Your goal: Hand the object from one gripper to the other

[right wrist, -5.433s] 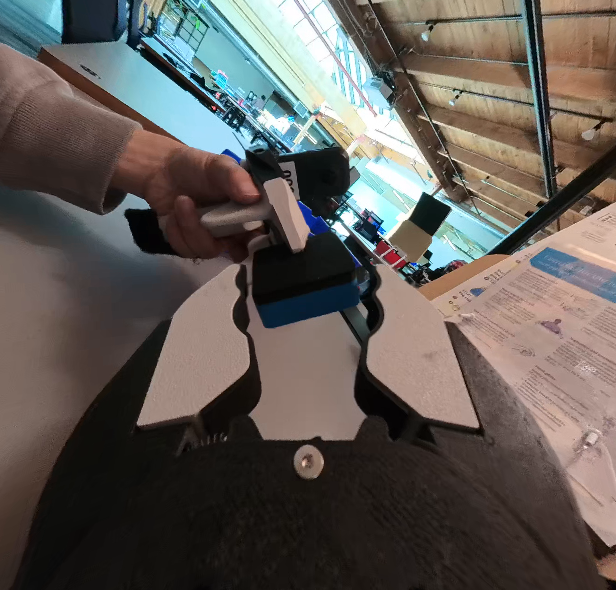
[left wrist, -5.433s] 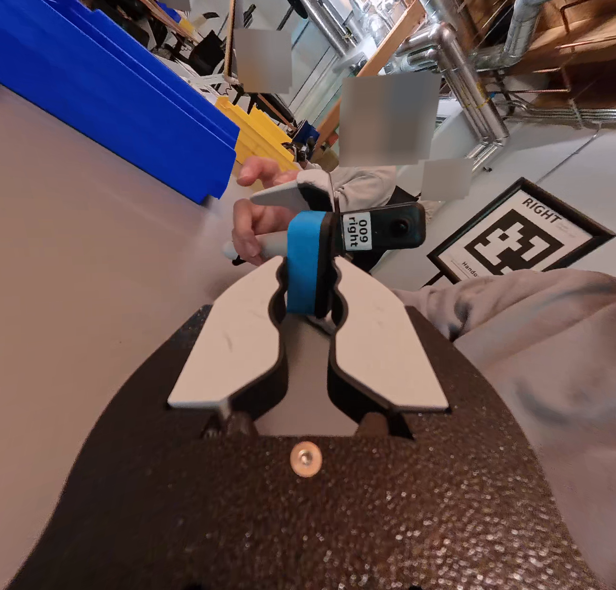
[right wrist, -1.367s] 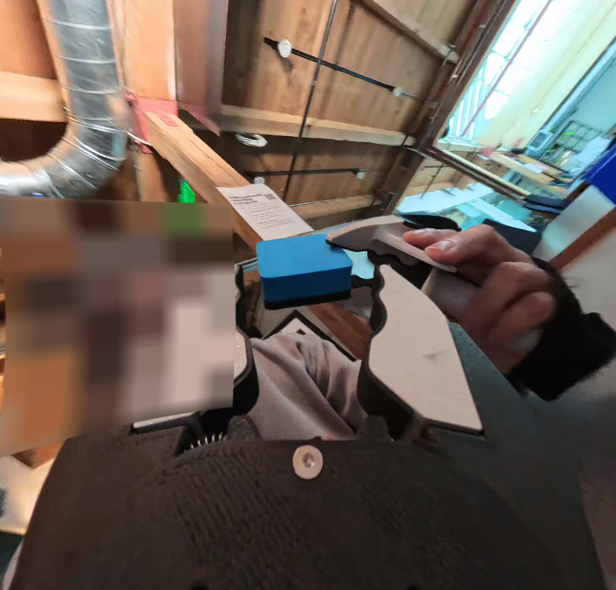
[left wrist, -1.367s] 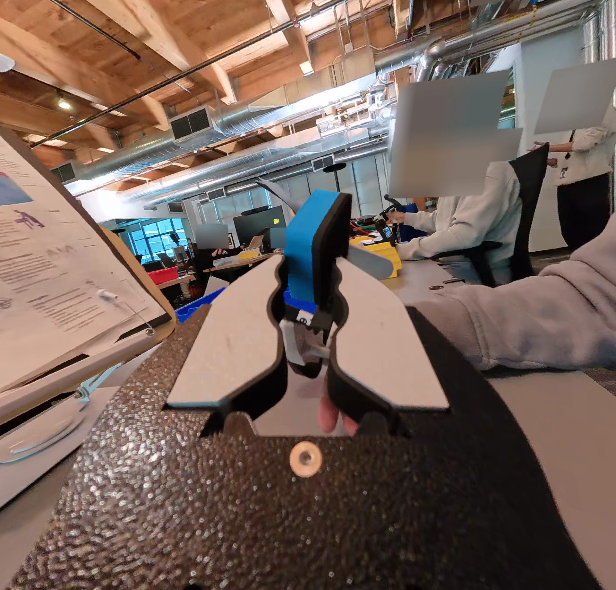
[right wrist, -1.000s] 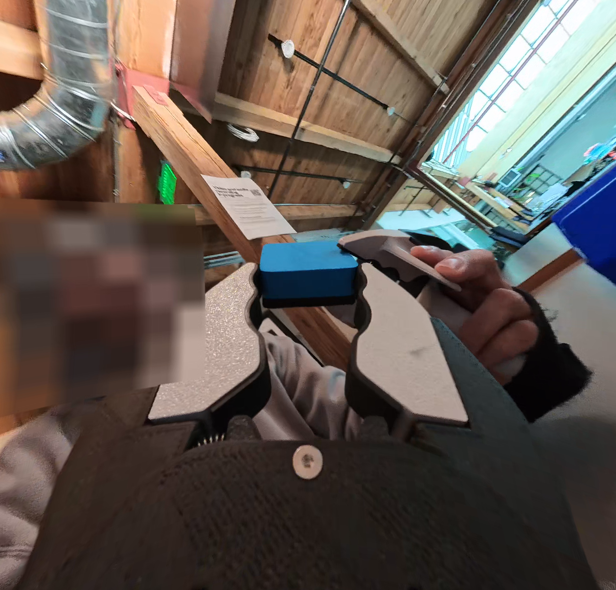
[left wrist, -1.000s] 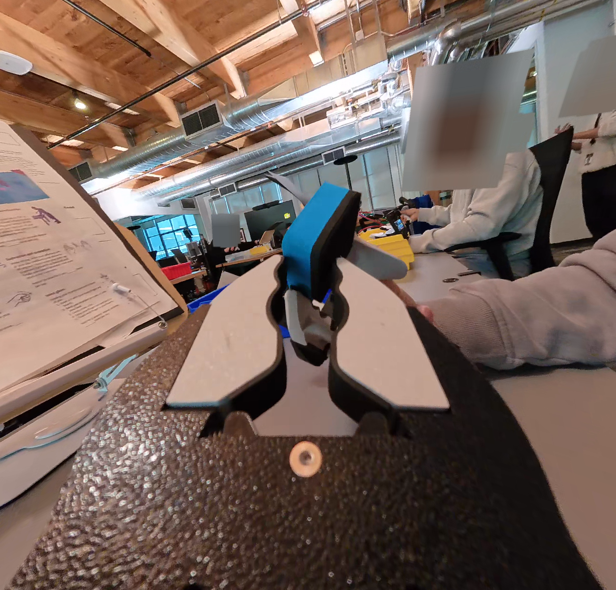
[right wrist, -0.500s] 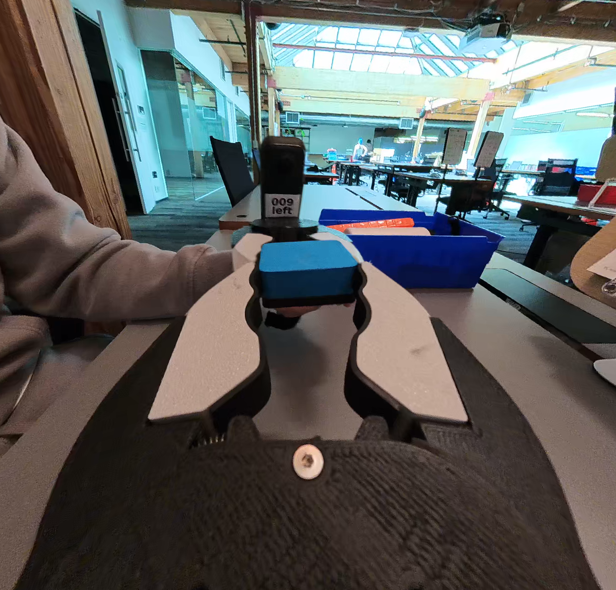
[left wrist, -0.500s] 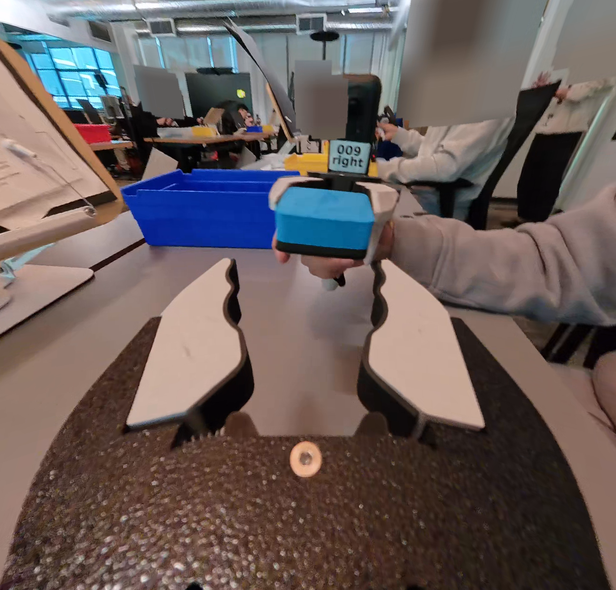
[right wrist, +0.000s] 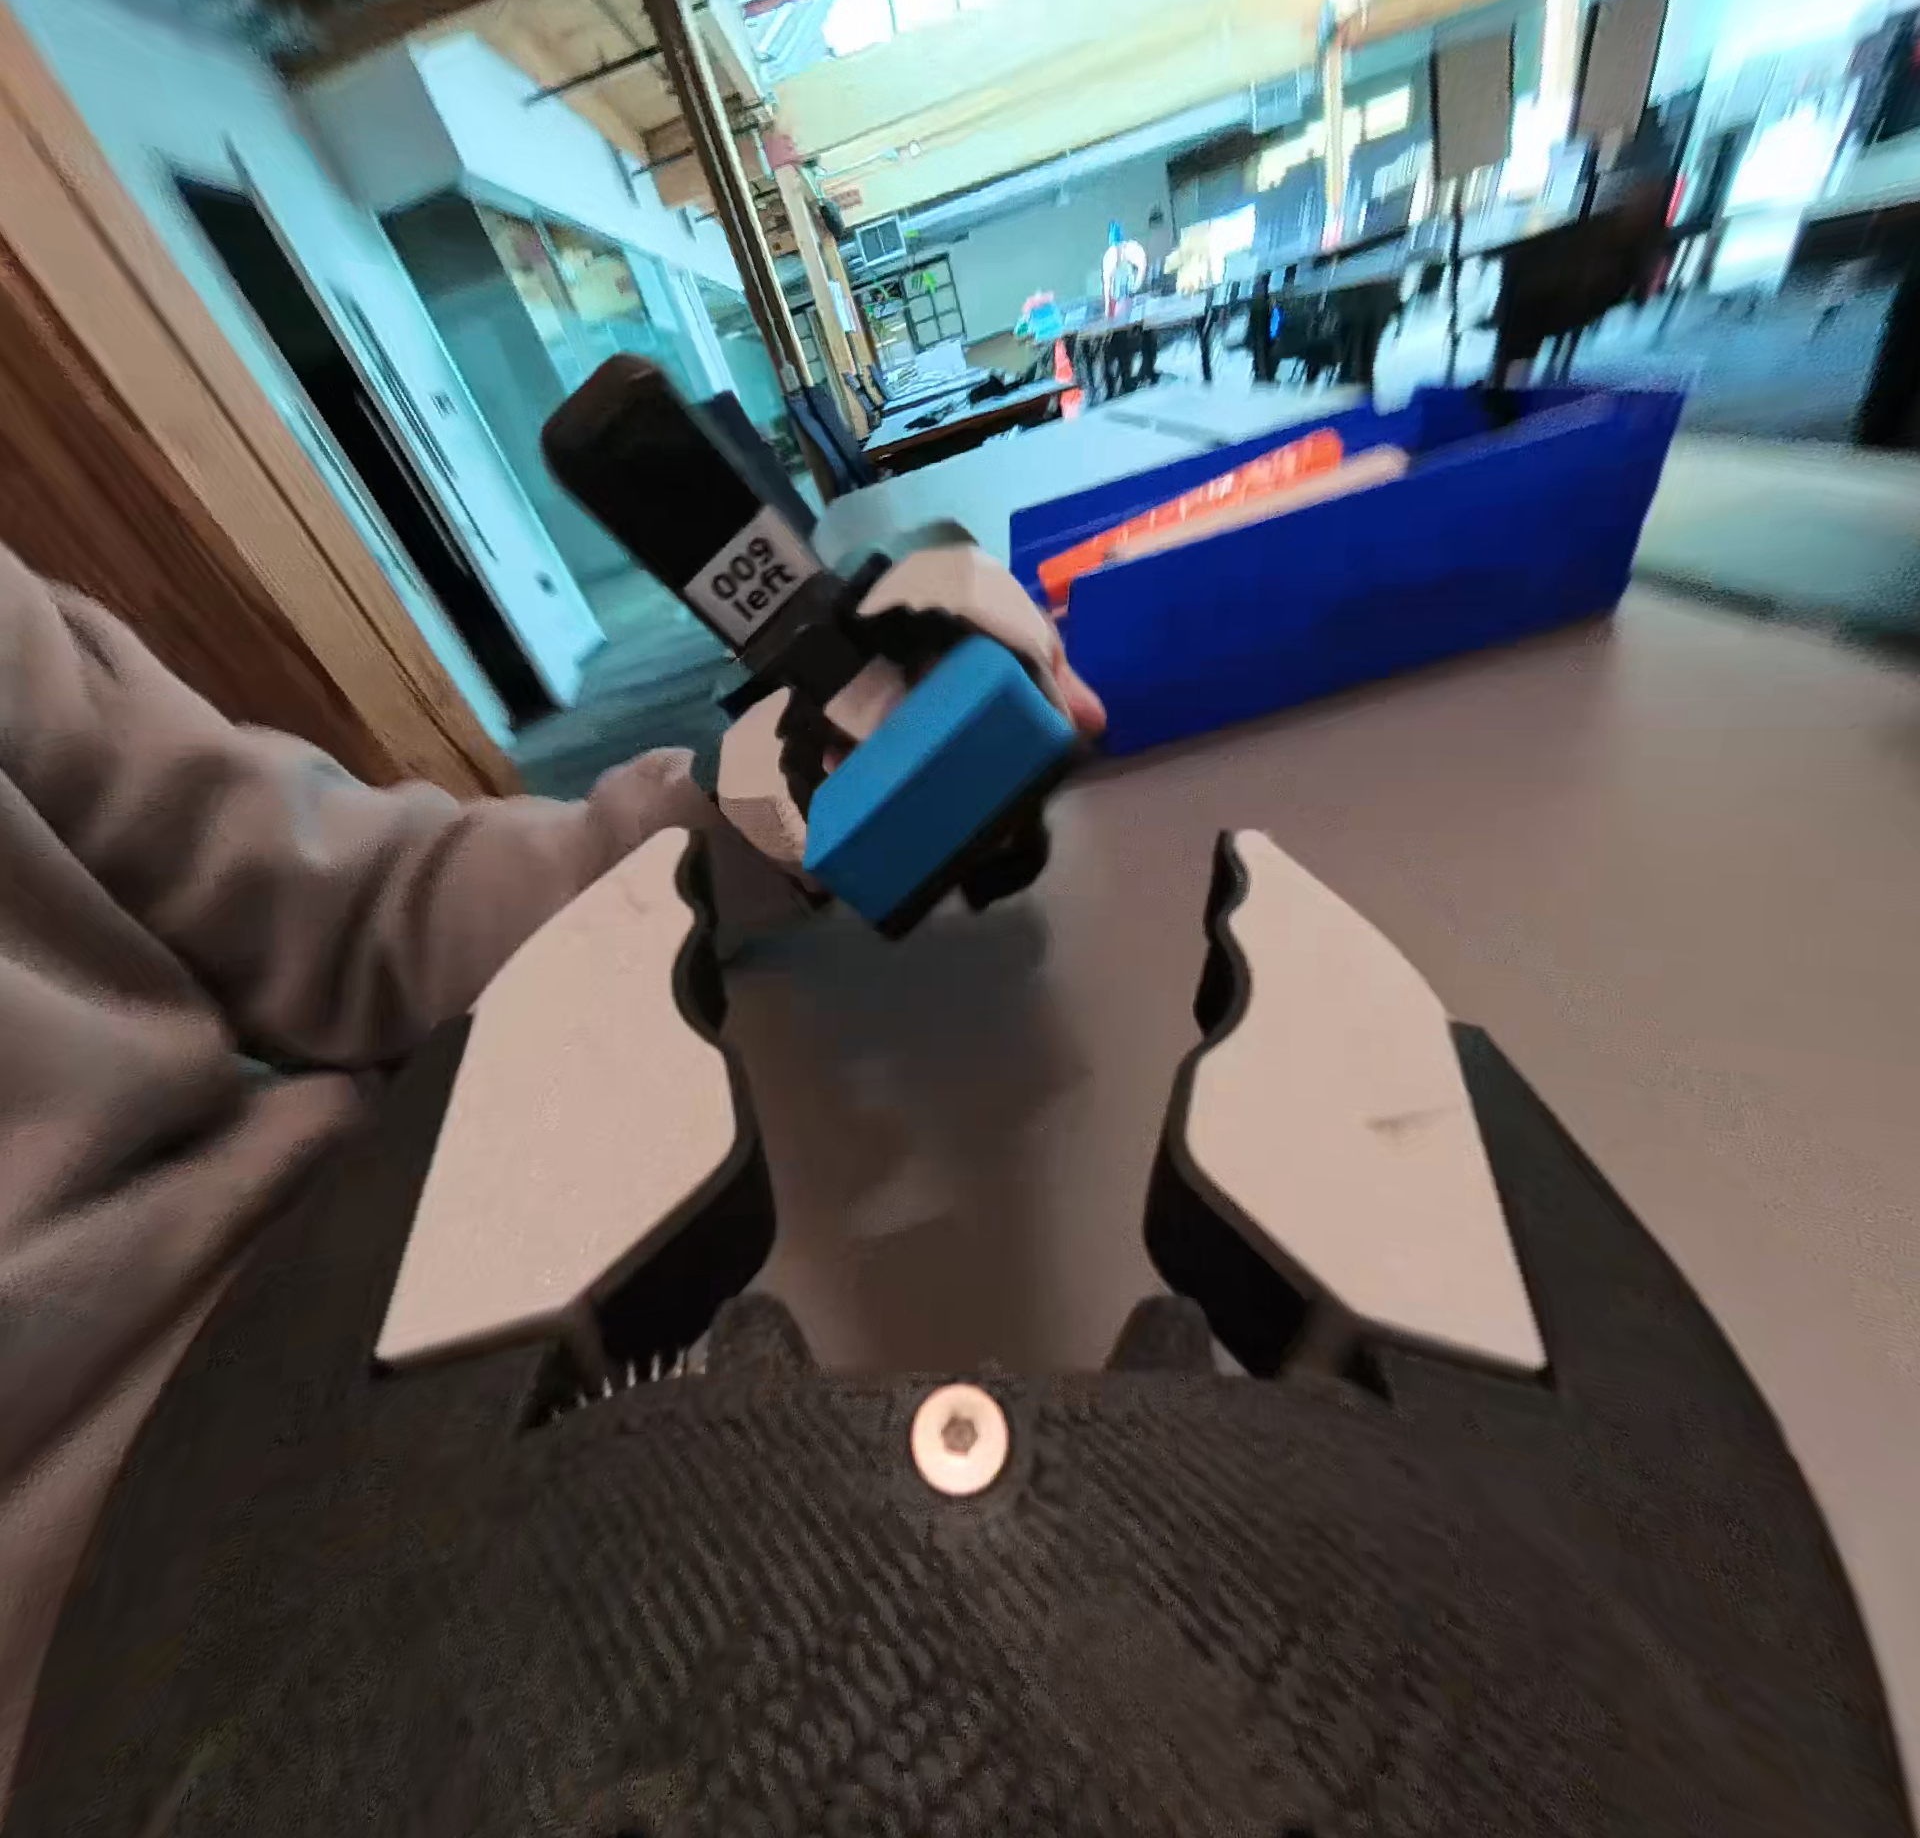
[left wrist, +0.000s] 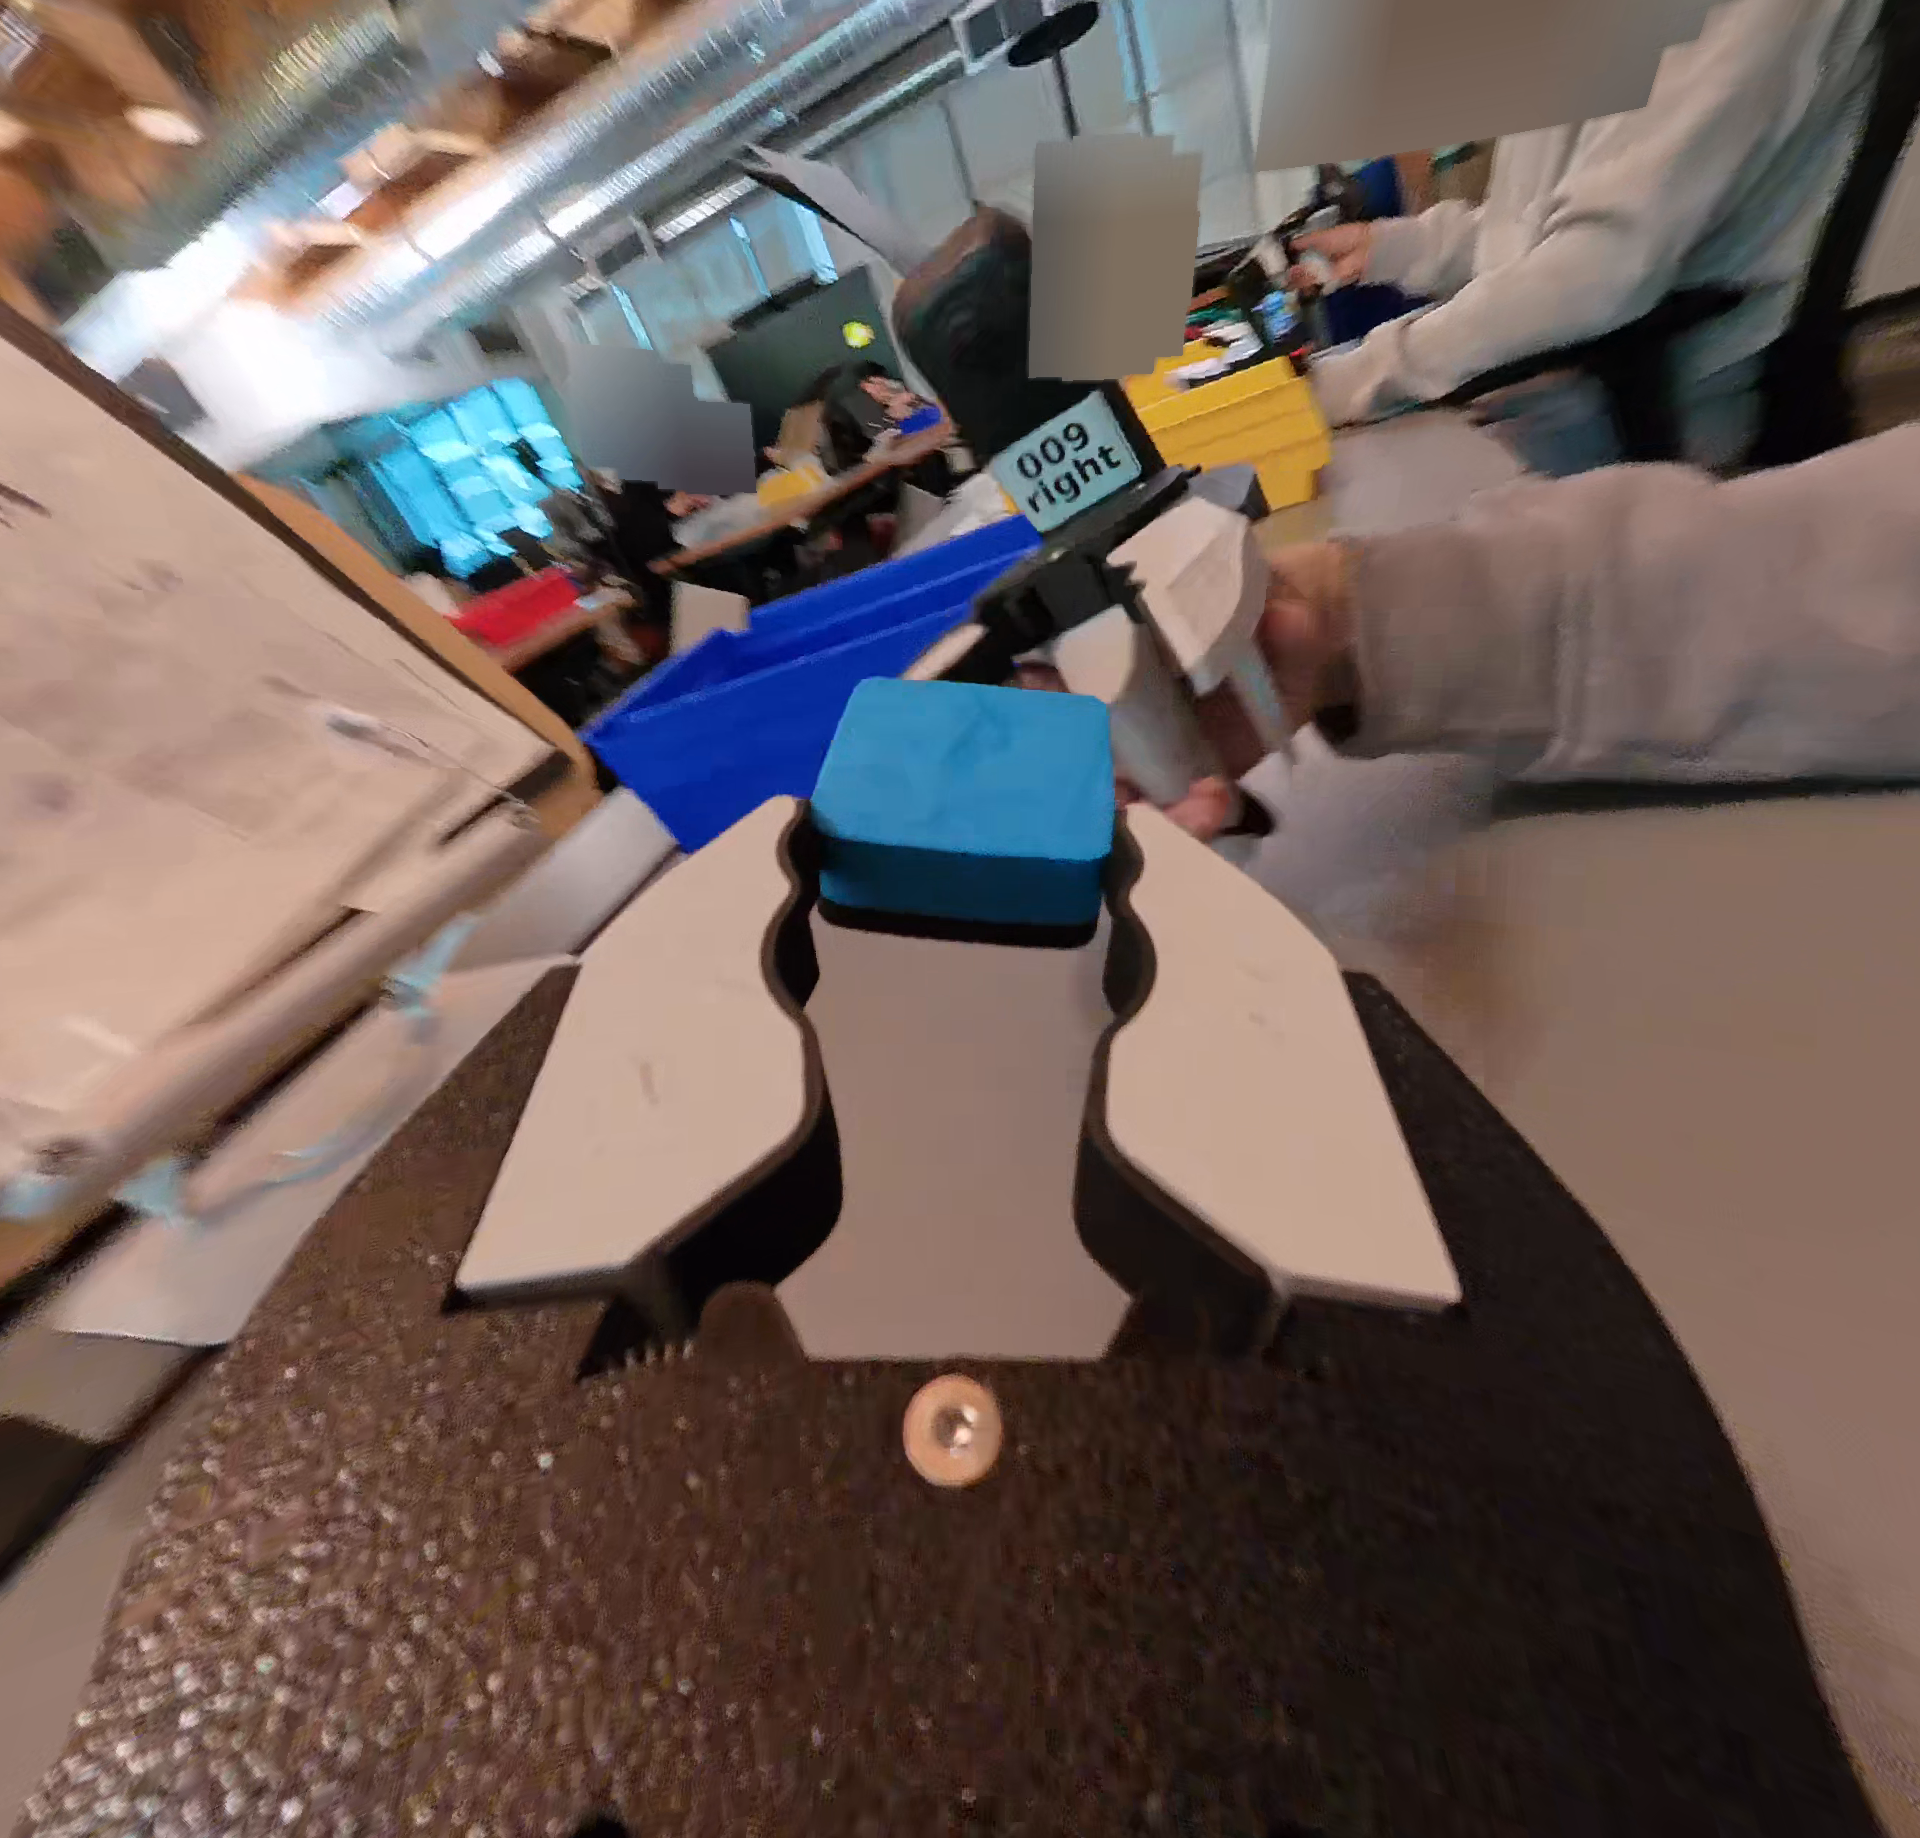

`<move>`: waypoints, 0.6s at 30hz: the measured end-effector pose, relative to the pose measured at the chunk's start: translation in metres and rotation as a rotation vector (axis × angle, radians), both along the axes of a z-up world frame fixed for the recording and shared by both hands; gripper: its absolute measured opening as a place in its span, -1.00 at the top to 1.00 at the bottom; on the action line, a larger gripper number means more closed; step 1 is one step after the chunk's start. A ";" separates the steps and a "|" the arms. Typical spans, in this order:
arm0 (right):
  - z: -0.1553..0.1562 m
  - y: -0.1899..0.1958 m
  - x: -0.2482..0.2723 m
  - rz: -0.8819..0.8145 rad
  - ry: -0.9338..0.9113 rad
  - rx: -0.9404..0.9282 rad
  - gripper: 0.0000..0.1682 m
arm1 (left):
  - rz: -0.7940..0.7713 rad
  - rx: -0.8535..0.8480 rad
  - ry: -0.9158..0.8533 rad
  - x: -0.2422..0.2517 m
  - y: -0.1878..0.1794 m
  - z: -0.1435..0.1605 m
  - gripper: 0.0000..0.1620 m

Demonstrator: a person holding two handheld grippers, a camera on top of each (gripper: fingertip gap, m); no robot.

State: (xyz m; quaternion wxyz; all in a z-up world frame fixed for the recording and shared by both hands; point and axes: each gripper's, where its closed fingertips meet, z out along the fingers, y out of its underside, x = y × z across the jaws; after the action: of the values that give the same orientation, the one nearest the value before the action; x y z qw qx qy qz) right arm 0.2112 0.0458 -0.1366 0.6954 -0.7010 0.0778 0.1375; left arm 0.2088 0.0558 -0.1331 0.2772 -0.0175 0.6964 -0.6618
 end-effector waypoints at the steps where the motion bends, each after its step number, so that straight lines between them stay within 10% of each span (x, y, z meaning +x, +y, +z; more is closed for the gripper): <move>1: -0.003 -0.002 0.004 0.011 0.111 -0.016 -0.07 | 0.040 0.010 -0.060 0.003 0.002 0.003 0.35; 7: 0.004 -0.005 0.005 0.143 0.537 0.110 0.36 | 0.140 0.237 -0.299 0.005 -0.008 -0.011 0.35; 10: -0.016 -0.002 -0.001 0.134 0.441 -0.024 0.70 | 0.127 0.279 -0.304 0.003 -0.015 -0.019 0.35; 18: -0.011 -0.003 0.009 0.019 0.119 -0.037 0.73 | 0.165 0.177 -0.170 0.009 -0.012 -0.016 0.24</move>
State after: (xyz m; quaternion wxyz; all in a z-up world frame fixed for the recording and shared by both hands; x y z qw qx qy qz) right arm 0.2203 0.0427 -0.1478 0.6750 -0.7052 0.1149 0.1841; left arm 0.2173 0.0440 -0.1495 0.3891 0.0059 0.7221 -0.5720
